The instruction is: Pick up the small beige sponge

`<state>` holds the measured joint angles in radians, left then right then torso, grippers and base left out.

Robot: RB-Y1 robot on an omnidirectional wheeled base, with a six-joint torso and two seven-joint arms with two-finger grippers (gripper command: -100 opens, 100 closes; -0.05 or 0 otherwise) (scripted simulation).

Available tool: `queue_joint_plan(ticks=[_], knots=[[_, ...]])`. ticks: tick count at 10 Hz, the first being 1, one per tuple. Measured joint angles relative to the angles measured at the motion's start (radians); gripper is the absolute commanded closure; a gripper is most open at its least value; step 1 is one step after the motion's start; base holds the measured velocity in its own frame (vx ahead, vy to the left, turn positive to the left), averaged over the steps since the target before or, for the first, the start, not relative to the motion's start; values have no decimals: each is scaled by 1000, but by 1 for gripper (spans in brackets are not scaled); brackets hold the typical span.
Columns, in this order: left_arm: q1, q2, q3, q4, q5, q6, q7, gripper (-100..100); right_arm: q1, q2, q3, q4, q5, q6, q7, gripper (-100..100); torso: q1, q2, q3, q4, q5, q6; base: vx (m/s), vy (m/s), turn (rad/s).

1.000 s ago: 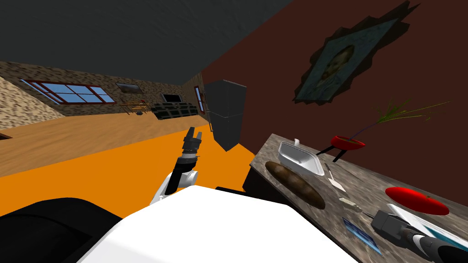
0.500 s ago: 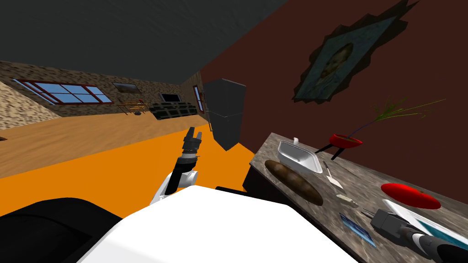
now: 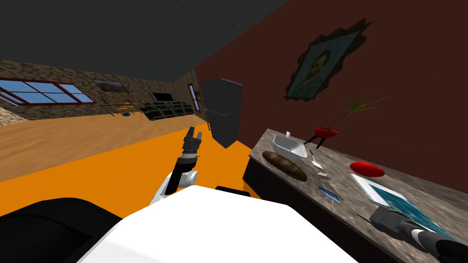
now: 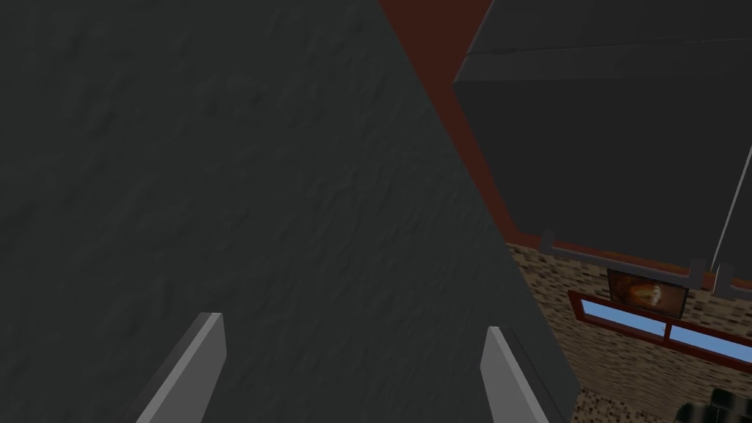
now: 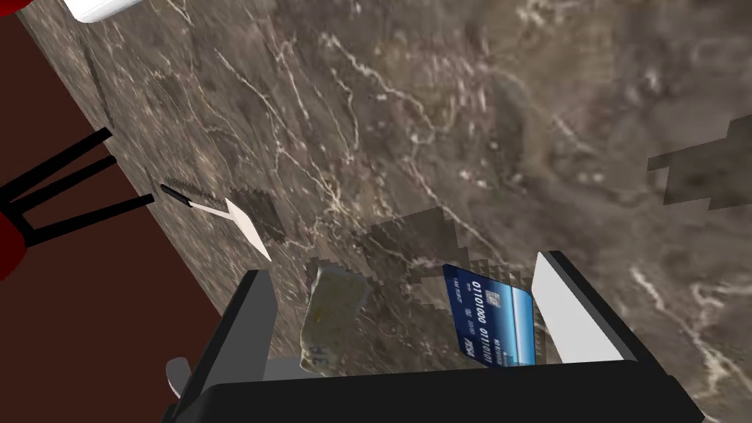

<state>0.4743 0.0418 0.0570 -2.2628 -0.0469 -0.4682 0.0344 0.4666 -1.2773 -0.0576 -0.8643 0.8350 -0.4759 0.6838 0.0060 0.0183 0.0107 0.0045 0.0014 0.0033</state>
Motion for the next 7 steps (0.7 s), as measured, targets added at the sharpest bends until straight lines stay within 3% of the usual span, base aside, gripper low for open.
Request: queue_joint_plan(ticks=[2,3,7], knots=[[0,0,0,0,0,0,0,0,-9,3,-17,7,-6,-2,-12,-100,3,-1,0,0,1,0,-164,68,-165],[0,0,0,0,0,0,0,0,-17,7,-22,21,-19,-14,-27,-100,1,-3,-2,-1,0,0,-7,45,-1],[1,0,0,0,0,0,0,0,-18,-9,-19,39,-67,-59,-83,-100,-4,-30,-17,-7,-1,-3,211,-21,144]])
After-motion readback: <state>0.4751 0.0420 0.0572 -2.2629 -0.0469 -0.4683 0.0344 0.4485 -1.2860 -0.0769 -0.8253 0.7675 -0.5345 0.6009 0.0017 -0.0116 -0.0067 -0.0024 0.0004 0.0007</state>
